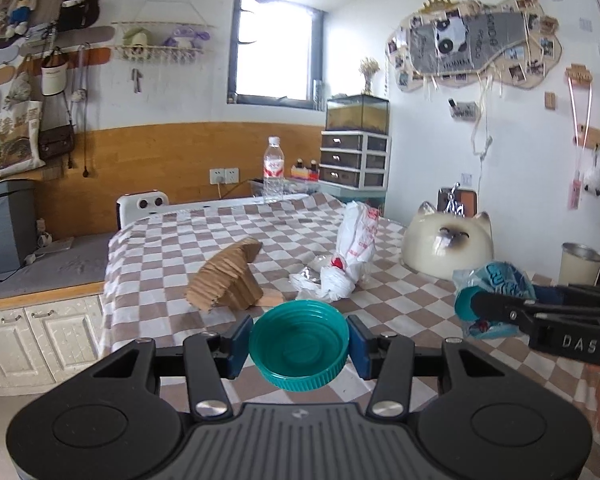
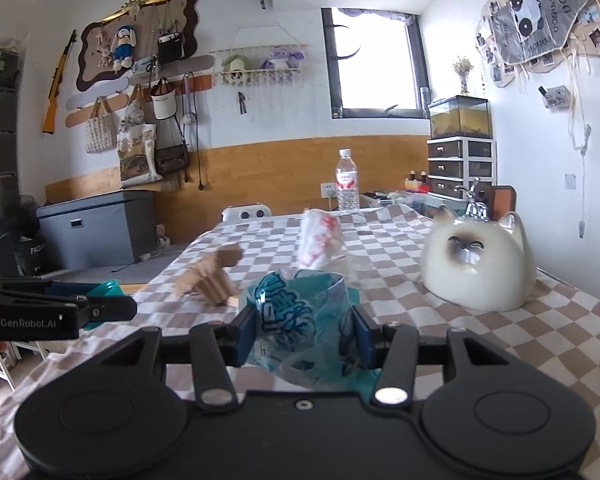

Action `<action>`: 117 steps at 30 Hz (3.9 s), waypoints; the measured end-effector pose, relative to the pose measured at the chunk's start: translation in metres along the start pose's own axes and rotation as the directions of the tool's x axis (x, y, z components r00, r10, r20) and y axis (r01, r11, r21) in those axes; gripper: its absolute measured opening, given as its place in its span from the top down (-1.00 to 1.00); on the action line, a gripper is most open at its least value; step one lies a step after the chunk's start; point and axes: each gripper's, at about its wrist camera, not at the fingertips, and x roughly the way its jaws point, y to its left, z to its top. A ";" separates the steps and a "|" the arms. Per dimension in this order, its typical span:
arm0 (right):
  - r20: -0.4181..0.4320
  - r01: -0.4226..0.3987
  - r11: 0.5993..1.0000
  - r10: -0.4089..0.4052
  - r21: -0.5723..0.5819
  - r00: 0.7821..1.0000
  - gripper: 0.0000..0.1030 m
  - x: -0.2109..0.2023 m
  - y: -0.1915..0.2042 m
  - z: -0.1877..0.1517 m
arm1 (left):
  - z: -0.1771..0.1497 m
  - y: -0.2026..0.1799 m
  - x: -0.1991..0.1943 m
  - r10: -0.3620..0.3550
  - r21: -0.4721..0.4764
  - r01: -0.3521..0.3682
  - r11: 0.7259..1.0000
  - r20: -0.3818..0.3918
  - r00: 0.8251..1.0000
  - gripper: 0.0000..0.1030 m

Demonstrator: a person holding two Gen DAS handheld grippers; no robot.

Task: Collect trash
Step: 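Carry the teal cap and blue plastic bag with both tools over the wastebasket, then open both tools to drop the cap and plastic bag into the wastebasket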

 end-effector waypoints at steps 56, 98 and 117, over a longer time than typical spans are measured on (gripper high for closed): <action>-0.362 -0.170 0.984 0.138 -0.059 0.922 0.00 0.107 0.377 -0.155 | -0.239 0.355 -0.104 0.271 -0.477 -0.370 0.797 -0.264 0.926 0.02; -0.709 0.095 0.927 0.209 0.364 0.673 -0.03 0.335 0.307 -0.391 | -0.438 0.385 0.119 -0.051 -0.495 -0.409 0.766 -0.682 0.730 0.00; -0.634 -0.006 0.918 0.280 0.397 0.721 -0.28 0.341 0.320 -0.383 | -0.428 0.382 0.123 0.008 -0.399 -0.416 0.817 -0.714 0.701 -0.71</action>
